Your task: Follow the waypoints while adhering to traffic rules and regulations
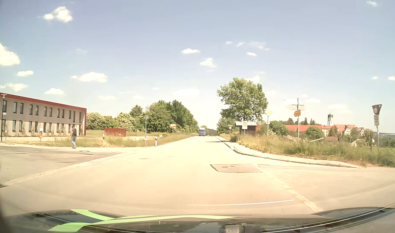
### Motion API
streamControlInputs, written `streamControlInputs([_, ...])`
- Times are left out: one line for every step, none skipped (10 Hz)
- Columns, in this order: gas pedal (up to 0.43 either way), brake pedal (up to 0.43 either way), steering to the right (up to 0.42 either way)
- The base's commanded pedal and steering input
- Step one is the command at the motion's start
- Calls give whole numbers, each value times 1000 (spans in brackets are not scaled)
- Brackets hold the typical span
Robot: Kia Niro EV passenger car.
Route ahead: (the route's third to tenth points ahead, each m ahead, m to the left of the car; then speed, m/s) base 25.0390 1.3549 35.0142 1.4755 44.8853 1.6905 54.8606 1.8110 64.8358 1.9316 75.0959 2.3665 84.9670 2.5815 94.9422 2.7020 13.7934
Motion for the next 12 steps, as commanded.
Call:
streamControlInputs([157,0,-5])
streamControlInputs([157,0,-5])
streamControlInputs([157,0,-4])
streamControlInputs([157,0,-2])
streamControlInputs([169,0,-1])
streamControlInputs([189,0,-1])
streamControlInputs([189,0,-1])
streamControlInputs([189,0,-1])
streamControlInputs([189,0,-1])
streamControlInputs([189,0,-2])
streamControlInputs([189,0,-2])
streamControlInputs([189,0,-2])
